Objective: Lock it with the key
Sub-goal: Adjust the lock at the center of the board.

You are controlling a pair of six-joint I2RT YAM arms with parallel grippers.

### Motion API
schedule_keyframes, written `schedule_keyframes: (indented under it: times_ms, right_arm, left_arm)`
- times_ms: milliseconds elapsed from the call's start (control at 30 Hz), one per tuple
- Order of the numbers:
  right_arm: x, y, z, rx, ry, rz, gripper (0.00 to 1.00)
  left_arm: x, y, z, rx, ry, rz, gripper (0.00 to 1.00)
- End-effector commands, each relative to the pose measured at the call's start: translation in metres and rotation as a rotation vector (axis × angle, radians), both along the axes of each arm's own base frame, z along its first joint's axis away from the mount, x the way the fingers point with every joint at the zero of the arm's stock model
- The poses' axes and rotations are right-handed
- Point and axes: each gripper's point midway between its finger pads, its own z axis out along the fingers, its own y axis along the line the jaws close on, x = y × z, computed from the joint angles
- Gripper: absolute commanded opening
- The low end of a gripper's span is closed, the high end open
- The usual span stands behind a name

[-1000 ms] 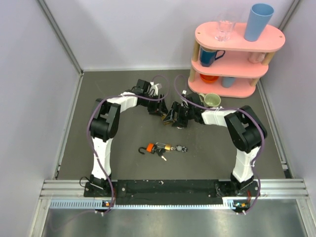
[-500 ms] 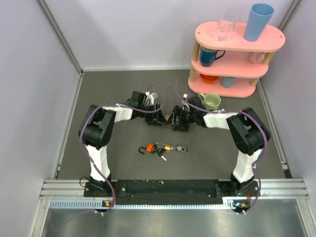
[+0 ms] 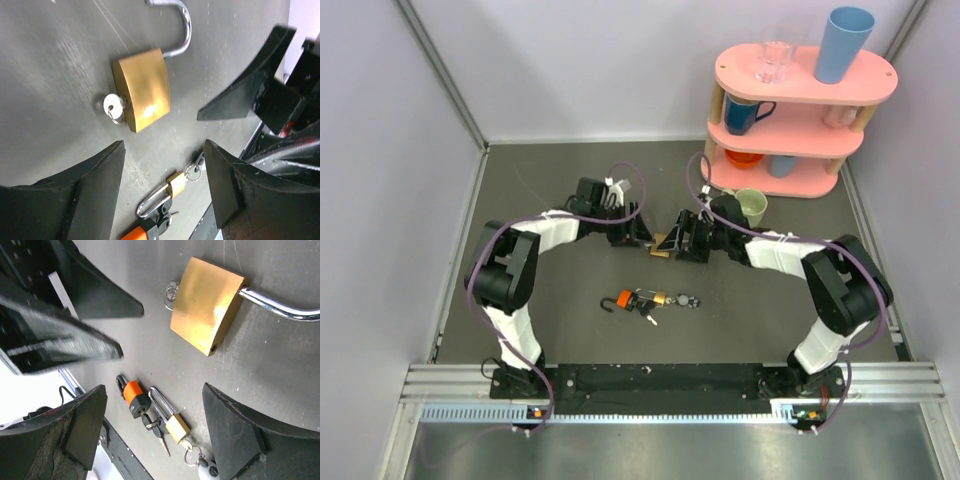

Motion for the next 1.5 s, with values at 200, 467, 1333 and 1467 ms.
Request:
schedule_keyframes:
  times_ms: [200,467,1333,1467]
  right_arm:
    - [0.008,-0.005,0.012,0.079,-0.03,-0.094,0.76]
    - [0.014,-0.005,-0.006,0.093,0.032,-0.17,0.75]
    - [0.003,-0.029,-0.015,0.069,0.031,-0.205,0.75]
    - [0.001,-0.033,-0.01,0.048,0.016,-0.205,0.76]
  left_arm:
    - [0.075,-0.005,0.056,0.014,-0.168,-0.032,0.69]
    - [0.09,-0.04,0.027,0.048,-0.13,-0.113,0.64]
    - [-0.016,-0.031,-0.029,-0.011,0.011,-0.1,0.61]
    - [-0.009,-0.027,-0.015,0.005,-0.045,-0.064,0.63]
